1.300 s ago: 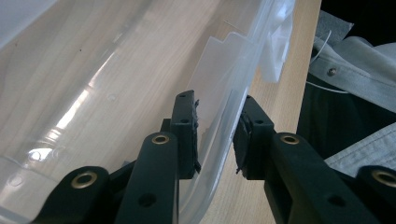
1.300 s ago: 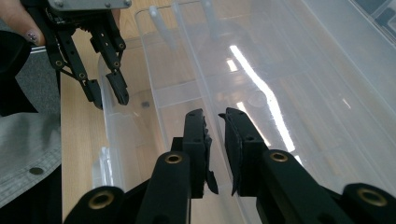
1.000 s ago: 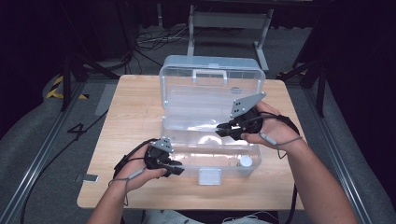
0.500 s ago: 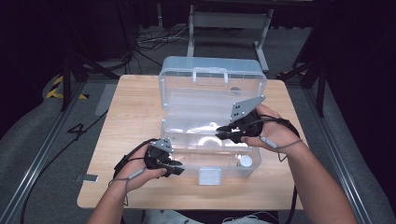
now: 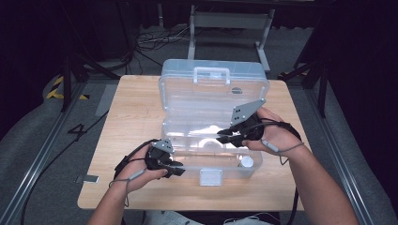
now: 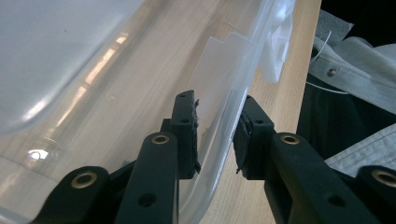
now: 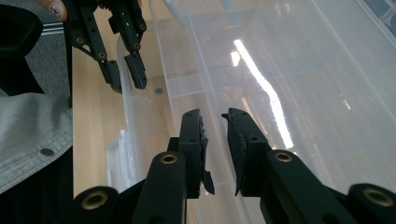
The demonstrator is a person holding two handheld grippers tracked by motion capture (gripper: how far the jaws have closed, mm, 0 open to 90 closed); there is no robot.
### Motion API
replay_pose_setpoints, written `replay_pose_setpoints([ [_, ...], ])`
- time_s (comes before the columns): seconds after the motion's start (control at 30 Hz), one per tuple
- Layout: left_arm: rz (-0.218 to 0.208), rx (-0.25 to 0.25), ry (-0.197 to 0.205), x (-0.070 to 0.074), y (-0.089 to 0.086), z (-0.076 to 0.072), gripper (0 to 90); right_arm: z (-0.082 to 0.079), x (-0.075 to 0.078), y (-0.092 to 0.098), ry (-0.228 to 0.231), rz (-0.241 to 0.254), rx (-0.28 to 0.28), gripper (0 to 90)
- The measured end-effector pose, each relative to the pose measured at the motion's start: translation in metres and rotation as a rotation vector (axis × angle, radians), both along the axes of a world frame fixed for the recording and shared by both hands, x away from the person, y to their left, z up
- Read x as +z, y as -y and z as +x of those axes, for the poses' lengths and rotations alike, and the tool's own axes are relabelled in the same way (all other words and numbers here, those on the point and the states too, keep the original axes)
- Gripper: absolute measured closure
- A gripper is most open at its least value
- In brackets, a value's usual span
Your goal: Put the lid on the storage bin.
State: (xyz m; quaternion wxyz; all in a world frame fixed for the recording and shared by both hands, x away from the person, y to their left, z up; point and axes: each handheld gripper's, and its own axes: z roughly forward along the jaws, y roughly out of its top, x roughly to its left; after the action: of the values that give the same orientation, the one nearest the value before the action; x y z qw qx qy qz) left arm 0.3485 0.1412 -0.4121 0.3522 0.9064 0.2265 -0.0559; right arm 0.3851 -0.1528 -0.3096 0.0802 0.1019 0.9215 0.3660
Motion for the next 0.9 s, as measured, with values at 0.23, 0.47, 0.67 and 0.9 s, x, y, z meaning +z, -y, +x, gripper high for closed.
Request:
replay_pose_setpoints([
  [0.23,0.0,0.0,0.001,0.0,0.0,0.0001,72.3,-0.0015,-0.0014,0.0001,-0.005,0.001,0.007,76.3],
  [0.47,0.0,0.0,0.001,0.0,0.0,-0.0001,72.3,-0.0041,-0.0036,-0.0005,-0.014,-0.005,0.019,75.7],
  [0.67,0.0,-0.001,0.002,0.0,0.0,-0.0001,72.3,-0.0061,-0.005,-0.0002,-0.013,-0.006,0.02,75.3],
  [0.9,0.0,0.0,0.005,0.0,0.0002,-0.0005,72.2,-0.0068,-0.0057,0.0005,-0.009,-0.001,0.017,74.7],
])
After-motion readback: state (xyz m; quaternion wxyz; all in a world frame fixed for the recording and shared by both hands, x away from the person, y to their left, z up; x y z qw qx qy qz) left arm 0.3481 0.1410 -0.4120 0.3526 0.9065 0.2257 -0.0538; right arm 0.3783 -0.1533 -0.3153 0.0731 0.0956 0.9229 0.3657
